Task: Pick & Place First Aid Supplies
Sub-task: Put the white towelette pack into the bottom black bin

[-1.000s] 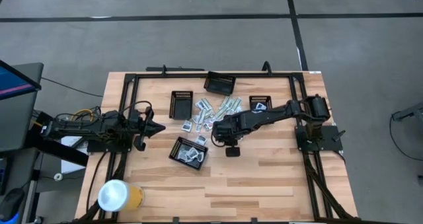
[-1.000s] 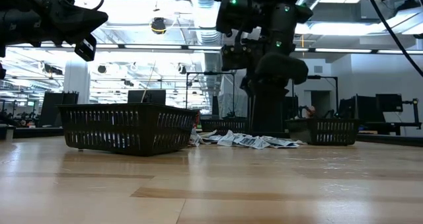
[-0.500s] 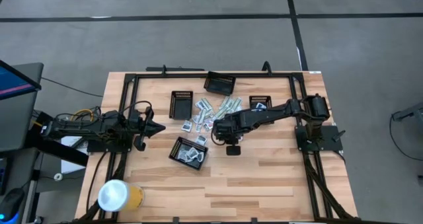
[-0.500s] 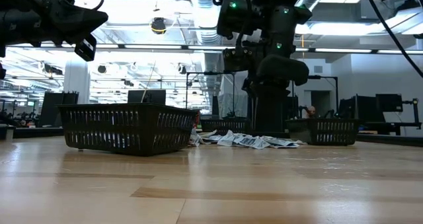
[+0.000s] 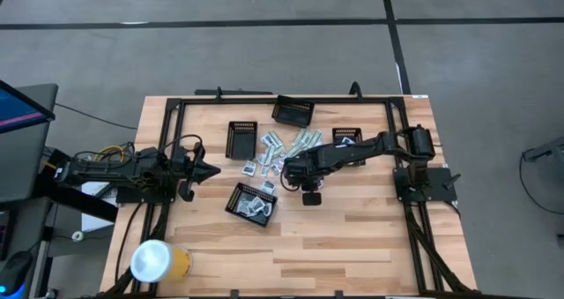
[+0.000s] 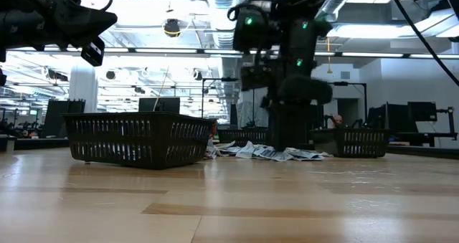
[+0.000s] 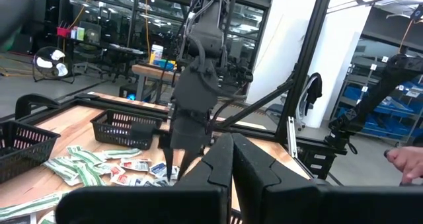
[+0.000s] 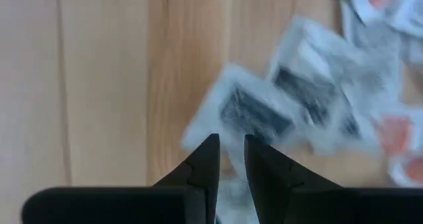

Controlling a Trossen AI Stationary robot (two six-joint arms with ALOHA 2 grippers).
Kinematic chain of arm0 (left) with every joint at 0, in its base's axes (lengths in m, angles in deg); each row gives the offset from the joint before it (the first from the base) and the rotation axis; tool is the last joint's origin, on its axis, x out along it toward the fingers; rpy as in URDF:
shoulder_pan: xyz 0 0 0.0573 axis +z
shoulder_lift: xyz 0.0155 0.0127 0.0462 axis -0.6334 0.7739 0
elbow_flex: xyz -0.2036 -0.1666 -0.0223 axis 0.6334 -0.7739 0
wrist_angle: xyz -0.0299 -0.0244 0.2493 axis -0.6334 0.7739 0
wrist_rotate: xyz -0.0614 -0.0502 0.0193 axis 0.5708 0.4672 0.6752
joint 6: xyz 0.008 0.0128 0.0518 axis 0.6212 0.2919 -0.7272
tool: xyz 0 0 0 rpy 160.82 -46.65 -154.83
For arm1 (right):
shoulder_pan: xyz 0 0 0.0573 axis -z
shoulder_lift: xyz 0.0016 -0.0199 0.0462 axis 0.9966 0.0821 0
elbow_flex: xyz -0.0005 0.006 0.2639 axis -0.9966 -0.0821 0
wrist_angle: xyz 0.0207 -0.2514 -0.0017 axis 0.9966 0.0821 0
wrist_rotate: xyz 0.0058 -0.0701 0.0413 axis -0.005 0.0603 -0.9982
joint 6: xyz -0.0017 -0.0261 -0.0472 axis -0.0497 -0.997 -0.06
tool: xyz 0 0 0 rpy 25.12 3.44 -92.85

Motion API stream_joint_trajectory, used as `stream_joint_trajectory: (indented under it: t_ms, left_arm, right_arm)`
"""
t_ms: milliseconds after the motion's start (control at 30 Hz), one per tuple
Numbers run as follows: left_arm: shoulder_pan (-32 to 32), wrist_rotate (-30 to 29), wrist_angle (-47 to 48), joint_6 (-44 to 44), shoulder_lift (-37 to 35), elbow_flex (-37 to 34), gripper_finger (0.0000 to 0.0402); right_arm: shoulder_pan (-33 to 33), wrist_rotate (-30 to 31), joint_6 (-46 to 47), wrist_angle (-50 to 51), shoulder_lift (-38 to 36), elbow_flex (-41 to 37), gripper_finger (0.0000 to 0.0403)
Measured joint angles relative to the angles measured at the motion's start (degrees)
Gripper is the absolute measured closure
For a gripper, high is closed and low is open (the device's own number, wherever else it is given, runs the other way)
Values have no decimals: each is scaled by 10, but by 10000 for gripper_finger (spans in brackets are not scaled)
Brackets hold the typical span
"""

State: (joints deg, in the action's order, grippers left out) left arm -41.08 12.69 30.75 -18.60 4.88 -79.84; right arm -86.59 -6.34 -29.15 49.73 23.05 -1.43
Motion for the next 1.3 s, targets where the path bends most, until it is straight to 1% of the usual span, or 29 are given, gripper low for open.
stream_joint_trajectory:
  t_ms: [67, 167, 267, 367, 433, 533, 667, 967, 1067, 1167, 1300]
  left_arm:
    - [0, 0, -1, 0, 0, 0, 394]
    - [0, 0, -2, 0, 0, 0, 394]
    - [0, 0, -4, 0, 0, 0, 394]
    - [0, 0, -5, 0, 0, 0, 394]
    - [0, 0, -5, 0, 0, 0, 394]
    - [0, 0, -5, 0, 0, 0, 394]
    - [0, 0, -5, 0, 0, 0, 394]
    - [0, 0, -5, 0, 0, 0, 394]
    - [0, 0, -5, 0, 0, 0, 394]
    - [0, 0, -6, 0, 0, 0, 394]
    - [0, 0, -6, 0, 0, 0, 394]
  right_arm:
    - [0, -7, 0, 1, 3, -13, 338]
    - [1, -21, 8, -47, 7, -30, 338]
    - [4, -37, 15, -62, 7, -43, 338]
    - [8, -41, 20, -76, 7, -56, 342]
    - [12, -43, 20, -88, 7, -66, 355]
    - [19, -62, 21, -104, 8, -79, 392]
    - [24, -64, 21, -105, 8, -79, 398]
    - [21, -58, 18, -35, -19, -34, 402]
    - [19, -40, 16, -29, -39, -9, 402]
    - [17, -14, 15, -12, -50, -2, 403]
    - [19, -11, 6, 0, -61, 5, 402]
